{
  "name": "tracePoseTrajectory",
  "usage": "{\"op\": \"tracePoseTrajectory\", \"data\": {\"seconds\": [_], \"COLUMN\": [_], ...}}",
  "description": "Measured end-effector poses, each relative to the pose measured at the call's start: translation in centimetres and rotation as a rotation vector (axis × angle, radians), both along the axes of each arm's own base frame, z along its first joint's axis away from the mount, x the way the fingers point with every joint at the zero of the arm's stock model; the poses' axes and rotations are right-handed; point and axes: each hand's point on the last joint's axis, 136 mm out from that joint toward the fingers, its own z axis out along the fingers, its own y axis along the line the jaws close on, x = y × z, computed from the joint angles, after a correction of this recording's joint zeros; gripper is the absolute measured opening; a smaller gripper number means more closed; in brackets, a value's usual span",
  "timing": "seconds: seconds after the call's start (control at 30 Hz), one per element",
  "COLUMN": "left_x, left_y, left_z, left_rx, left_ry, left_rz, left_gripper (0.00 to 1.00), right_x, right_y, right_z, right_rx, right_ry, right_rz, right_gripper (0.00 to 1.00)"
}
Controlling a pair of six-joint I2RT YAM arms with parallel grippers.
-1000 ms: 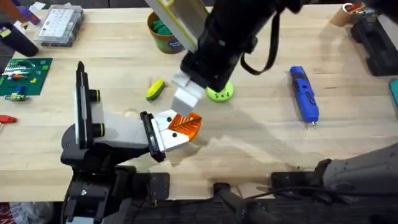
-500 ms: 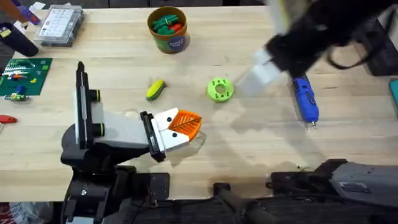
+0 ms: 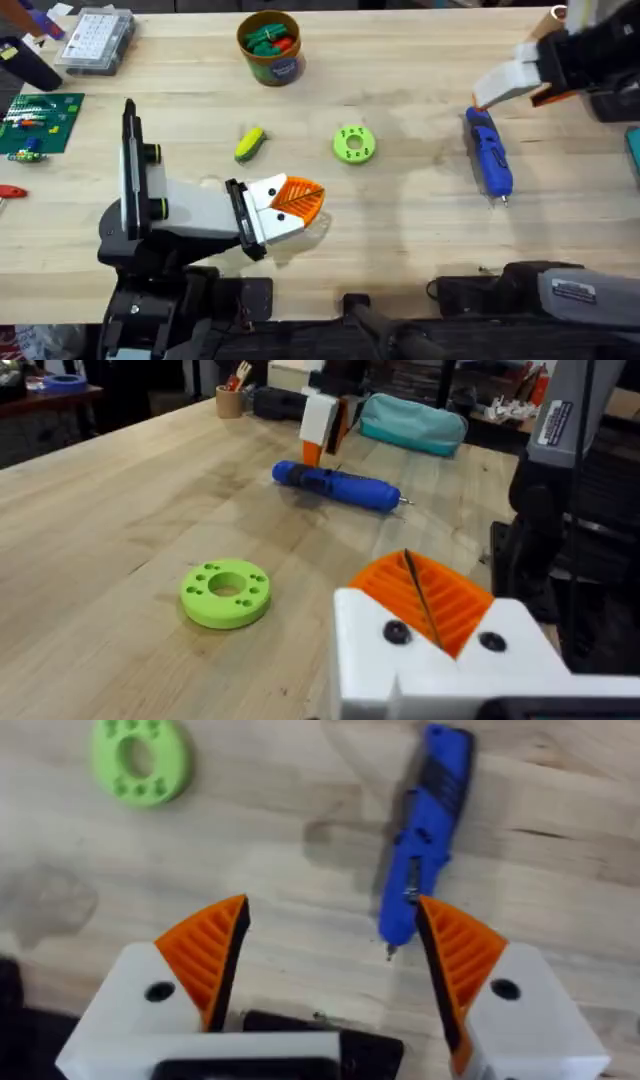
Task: Pick up the gripper from the table and insert it into the empty holder that is missing its gripper. Then pick up a screw, insert it into the mounting hole, and use the screwdriver to tighten it. Finally, clean up the table by picking up the vegetable and placing it into the bucket.
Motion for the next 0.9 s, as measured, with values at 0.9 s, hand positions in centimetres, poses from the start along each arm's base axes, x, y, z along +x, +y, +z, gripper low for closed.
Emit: {"op": "tracePoseTrajectory", "data": {"seconds": [0.9], "left_x": [0.0], "left_y": [0.0], "left_z": [0.0], "left_rx": [0.0], "left_ry": [0.0], "left_rz": [0.0], "left_gripper": [0.005], "right_x": [4.2], "right_y": [-7.0], "right_z": [-12.0], "right_rx": [0.003], "right_ry": [0.154], "right_rz": [-0.123], "right_gripper": [0.998]}}
